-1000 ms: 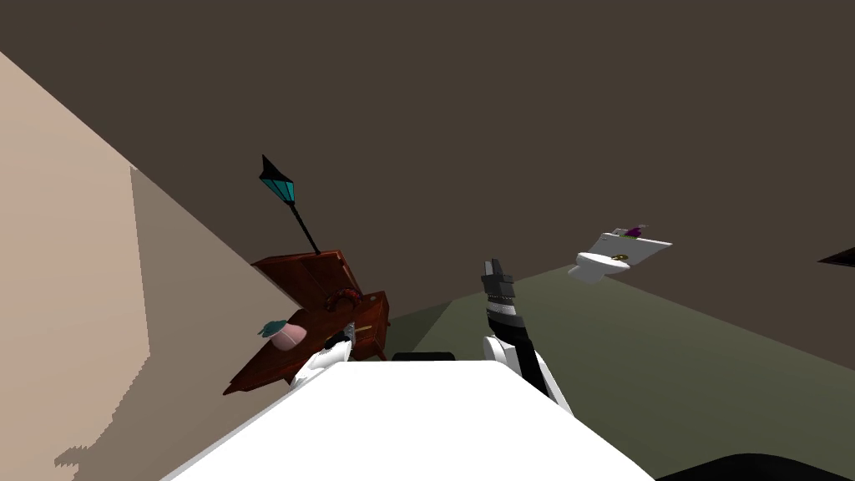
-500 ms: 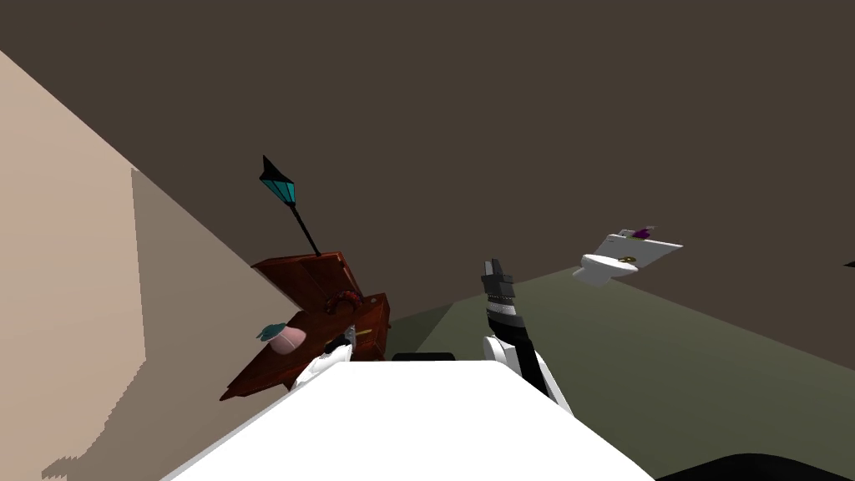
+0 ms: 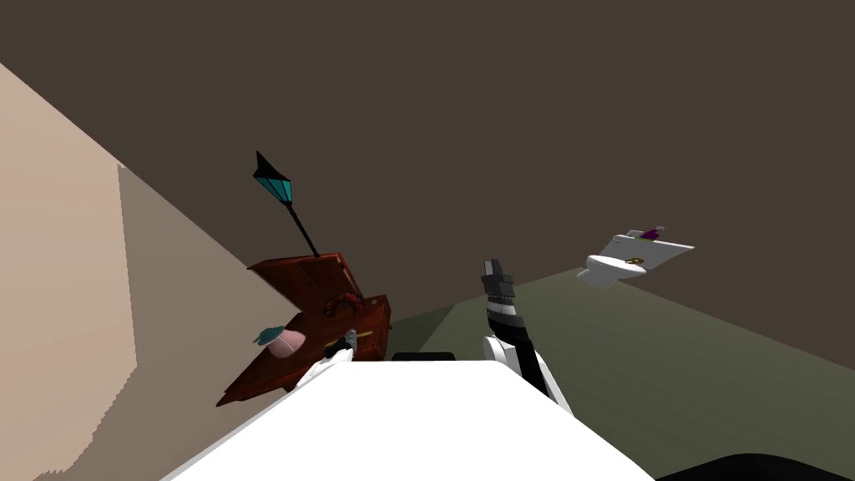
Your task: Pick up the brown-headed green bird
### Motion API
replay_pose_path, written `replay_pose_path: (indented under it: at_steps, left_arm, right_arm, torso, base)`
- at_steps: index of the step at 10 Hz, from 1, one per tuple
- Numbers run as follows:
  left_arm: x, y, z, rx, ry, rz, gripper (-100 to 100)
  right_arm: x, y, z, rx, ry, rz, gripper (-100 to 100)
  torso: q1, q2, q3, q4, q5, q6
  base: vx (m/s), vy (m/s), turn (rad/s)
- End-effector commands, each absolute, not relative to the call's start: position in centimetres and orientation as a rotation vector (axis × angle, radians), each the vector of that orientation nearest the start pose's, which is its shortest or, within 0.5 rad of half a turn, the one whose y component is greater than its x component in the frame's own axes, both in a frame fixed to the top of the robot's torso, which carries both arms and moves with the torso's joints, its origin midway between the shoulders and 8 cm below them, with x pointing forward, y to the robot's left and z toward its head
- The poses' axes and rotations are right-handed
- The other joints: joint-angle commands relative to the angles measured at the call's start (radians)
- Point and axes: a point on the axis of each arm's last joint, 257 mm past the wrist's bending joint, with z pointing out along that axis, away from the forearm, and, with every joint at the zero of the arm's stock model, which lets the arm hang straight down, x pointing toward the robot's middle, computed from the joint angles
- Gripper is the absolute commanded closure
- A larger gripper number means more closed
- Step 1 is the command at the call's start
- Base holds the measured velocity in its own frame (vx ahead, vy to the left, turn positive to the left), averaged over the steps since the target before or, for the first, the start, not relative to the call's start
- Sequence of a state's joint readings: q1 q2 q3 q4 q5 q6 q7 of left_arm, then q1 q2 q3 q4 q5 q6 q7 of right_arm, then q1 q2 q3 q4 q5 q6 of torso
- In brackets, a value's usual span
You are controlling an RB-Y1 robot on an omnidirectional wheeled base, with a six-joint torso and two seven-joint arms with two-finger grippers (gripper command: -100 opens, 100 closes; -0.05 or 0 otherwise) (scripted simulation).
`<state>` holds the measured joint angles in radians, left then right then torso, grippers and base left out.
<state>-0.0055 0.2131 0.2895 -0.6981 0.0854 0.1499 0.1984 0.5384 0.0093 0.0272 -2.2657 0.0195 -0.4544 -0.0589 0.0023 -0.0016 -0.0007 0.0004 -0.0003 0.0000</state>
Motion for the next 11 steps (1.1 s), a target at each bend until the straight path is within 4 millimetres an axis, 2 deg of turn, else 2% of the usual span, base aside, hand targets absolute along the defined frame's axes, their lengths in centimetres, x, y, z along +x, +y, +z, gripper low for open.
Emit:
replay_pose_path:
  at_steps: [1, 3, 4, 5, 9, 10, 11]
  left_arm:
    - [29.8, 45.2, -59.6, -2.198, 1.290, -0.396, 100]
    - [29.9, 45.3, -59.5, -2.196, 1.290, -0.397, 100]
    - [29.9, 45.3, -59.5, -2.196, 1.290, -0.397, 0]
    - [30.5, 46.0, -58.9, -2.198, 1.282, -0.395, 100]
    - [31.6, 47.0, -57.7, -2.204, 1.269, -0.391, 100]
    - [31.4, 46.8, -58.0, -2.201, 1.271, -0.394, 100]
    - [31.4, 46.8, -58.0, -2.203, 1.271, -0.393, 0]
  right_arm:
    - [35.2, -27.6, -0.4, 0.757, 0.663, 1.335, 0]
    - [35.2, -27.6, -0.4, 0.757, 0.663, 1.335, 0]
    - [35.2, -27.6, -0.4, 0.757, 0.663, 1.335, 0]
    - [35.2, -27.6, -0.4, 0.757, 0.663, 1.335, 0]
    - [35.2, -27.6, -0.4, 0.757, 0.663, 1.335, 0]
    - [35.2, -27.6, -0.4, 0.757, 0.663, 1.335, 0]
    - [35.2, -27.6, -0.4, 0.757, 0.663, 1.335, 0]
  torso:
    - [0.000, 0.000, 0.000, 0.000, 0.000, 0.000]
    - [0.000, 0.000, 0.000, 0.000, 0.000, 0.000]
    - [0.000, 0.000, 0.000, 0.000, 0.000, 0.000]
    - [0.000, 0.000, 0.000, 0.000, 0.000, 0.000]
    - [-0.004, 0.005, 0.003, 0.001, -0.001, 0.000]
    - [-0.004, 0.007, 0.004, 0.001, -0.001, 0.000]
    - [-0.002, 0.005, 0.003, 0.001, -0.001, 0.000]
  base:
    - [0.000, 0.000, 0.000]
    - [0.000, 0.000, 0.000]
    - [0.000, 0.000, 0.000]
    - [-0.055, -0.023, -0.051]
    - [-0.071, -0.040, -0.030]
    - [-0.043, -0.014, -0.006]
    - [-0.008, -0.004, 0.003]
